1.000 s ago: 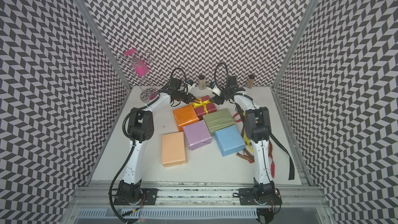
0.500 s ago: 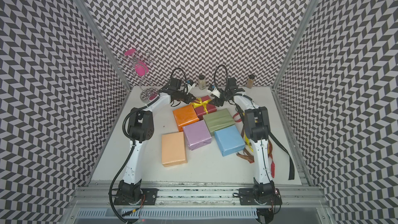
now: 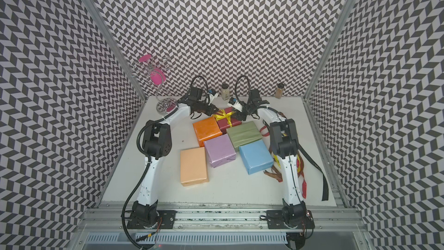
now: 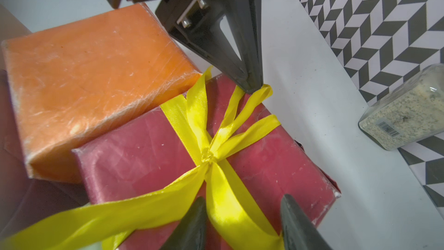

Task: Untie the ribbon bows on the gift boxes
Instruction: Untie the ribbon from the gift box.

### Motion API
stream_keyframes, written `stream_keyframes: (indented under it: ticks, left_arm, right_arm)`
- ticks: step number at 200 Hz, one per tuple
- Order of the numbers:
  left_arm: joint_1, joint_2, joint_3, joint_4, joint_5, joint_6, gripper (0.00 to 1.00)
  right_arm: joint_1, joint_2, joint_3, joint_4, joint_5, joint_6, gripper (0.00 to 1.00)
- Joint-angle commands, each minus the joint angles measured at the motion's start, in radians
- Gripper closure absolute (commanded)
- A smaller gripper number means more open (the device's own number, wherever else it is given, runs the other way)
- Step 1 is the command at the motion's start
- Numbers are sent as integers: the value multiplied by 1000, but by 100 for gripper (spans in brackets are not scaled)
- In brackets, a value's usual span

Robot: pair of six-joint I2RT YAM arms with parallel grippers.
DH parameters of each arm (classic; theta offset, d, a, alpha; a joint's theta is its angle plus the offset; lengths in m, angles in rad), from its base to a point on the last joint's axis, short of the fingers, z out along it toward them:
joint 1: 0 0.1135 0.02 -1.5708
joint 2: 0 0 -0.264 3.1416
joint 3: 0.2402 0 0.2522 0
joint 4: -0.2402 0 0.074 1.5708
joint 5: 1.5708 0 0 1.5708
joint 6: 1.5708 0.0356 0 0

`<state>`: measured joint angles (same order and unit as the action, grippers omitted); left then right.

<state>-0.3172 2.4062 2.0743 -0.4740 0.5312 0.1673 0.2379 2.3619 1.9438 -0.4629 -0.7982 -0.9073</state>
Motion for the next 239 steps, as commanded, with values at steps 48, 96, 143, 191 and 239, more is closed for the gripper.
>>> stream_keyframes:
  ticks: [48, 96, 143, 191, 239]
  left_arm:
    - [-17, 11, 3, -39, -25, 15, 92]
    - [-17, 3, -7, -38, -31, 17, 92]
    - [-17, -26, -21, -43, -22, 30, 91]
    - [-15, -92, -42, -40, 4, 46, 78]
    - [-3, -169, -86, -22, 55, 66, 77]
  right_arm:
    - [6, -89, -72, 58, -35, 11, 76]
    - [5, -155, -121, 74, -21, 43, 94]
    - [5, -181, -139, 123, 44, 120, 100]
    - [5, -178, -156, 114, 92, 136, 100]
    - [5, -181, -169, 99, 123, 148, 100]
